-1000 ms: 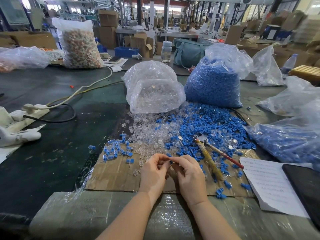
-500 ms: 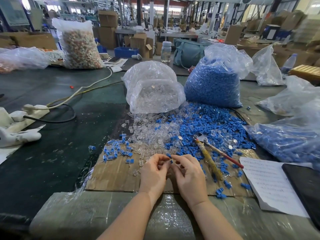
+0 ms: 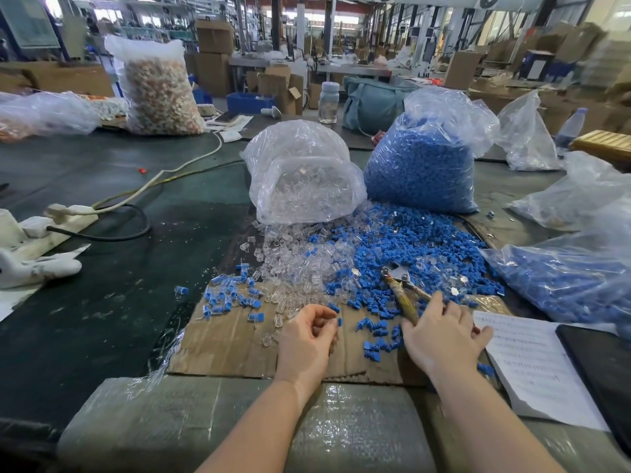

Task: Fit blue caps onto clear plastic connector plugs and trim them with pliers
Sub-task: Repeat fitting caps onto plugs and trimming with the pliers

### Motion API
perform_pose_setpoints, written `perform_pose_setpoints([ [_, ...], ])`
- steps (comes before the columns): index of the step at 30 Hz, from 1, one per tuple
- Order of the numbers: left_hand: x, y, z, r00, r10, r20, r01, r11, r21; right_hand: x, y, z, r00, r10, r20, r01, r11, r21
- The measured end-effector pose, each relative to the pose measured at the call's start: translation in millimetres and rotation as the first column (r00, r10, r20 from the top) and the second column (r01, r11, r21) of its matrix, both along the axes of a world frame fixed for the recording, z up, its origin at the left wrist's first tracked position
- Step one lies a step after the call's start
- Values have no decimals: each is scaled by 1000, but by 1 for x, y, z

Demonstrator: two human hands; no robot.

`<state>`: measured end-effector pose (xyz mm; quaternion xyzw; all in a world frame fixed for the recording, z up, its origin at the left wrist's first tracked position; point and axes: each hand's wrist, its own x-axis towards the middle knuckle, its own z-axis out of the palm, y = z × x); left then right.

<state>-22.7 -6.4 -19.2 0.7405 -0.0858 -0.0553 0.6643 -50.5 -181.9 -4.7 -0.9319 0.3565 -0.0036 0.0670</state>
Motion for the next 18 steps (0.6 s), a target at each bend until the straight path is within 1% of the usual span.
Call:
perform_pose_setpoints([
  [4, 0, 0, 1, 1000, 0, 8, 0, 1000, 14, 3, -2, 7, 1000, 15, -24, -16, 999, -45],
  [6, 0, 0, 1, 1000, -1, 0, 1, 1000, 11, 5, 0, 12, 999, 33, -8, -34, 998, -58],
  [10, 1, 1, 1, 999, 4, -32, -4, 1000, -12, 1, 5, 26, 998, 53, 35, -52, 998, -39],
  [12, 2, 0, 2, 998, 22, -60, -24, 999, -34, -4, 8, 32, 991, 115, 65, -115, 993, -15],
  [14, 6, 0, 4, 990, 55, -129, -67, 993, -95, -11, 14, 37, 971, 214, 104, -221, 973, 64],
  [16, 10, -1, 7, 970, 77, -231, -118, 978, -173, -19, 24, 44, 952, 269, 149, -300, 918, 258],
  [18, 14, 0, 10, 947, 86, -310, -161, 961, -225, -27, 35, 48, 942, 288, 173, -335, 837, 433],
])
